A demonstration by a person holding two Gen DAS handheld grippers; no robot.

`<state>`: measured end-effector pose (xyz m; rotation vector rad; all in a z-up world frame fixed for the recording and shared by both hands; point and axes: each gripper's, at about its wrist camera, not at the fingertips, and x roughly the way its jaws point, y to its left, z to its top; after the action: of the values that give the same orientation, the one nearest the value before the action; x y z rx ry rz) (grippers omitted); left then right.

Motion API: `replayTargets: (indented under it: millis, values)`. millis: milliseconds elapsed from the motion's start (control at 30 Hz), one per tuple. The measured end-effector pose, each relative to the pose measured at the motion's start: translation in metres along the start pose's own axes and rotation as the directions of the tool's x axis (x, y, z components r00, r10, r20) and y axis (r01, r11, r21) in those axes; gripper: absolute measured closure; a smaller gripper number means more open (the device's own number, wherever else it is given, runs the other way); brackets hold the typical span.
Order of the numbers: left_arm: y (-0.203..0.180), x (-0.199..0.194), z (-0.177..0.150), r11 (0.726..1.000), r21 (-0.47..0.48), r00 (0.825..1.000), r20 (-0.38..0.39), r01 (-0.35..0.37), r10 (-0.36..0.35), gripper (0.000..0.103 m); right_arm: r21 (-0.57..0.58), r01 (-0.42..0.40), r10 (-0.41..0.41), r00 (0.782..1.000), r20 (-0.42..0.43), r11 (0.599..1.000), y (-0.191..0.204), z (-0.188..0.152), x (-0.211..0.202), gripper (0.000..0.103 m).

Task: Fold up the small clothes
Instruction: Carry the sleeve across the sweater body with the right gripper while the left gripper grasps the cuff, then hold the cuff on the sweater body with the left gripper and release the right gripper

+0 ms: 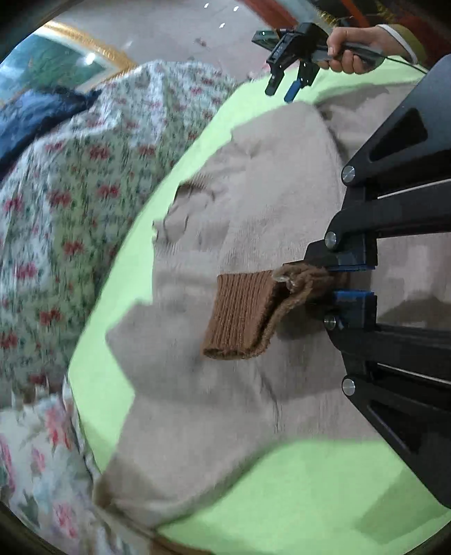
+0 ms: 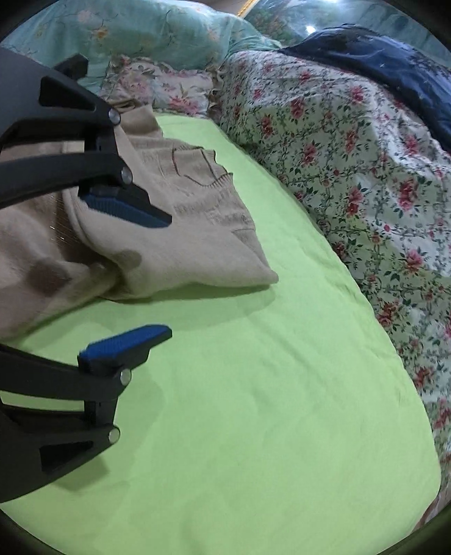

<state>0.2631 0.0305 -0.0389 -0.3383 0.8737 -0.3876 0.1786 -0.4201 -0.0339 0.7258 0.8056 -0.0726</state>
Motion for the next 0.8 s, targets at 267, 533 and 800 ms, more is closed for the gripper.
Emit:
replayTargets:
  millis: [267, 533, 800]
  values:
    - [0.022, -0.003, 0.001, 0.998, -0.06, 1.0, 0.003, -0.017, 0.017, 0.097, -0.048, -0.026, 0.021, 0.995, -0.102, 0.998, 0.017, 0.0, 0.055, 0.039]
    - [-0.016, -0.003, -0.007, 0.998, 0.029, 0.999, -0.003, 0.05, -0.05, 0.097, -0.083, -0.006, -0.001, 0.997, -0.08, 0.997, 0.011, 0.016, 0.05, 0.095]
    - [-0.036, 0.028, -0.012, 0.996, 0.091, 0.998, -0.065, 0.023, -0.018, 0.097, -0.182, 0.155, -0.17, 0.983, -0.068, 0.971, -0.002, 0.032, 0.051, 0.095]
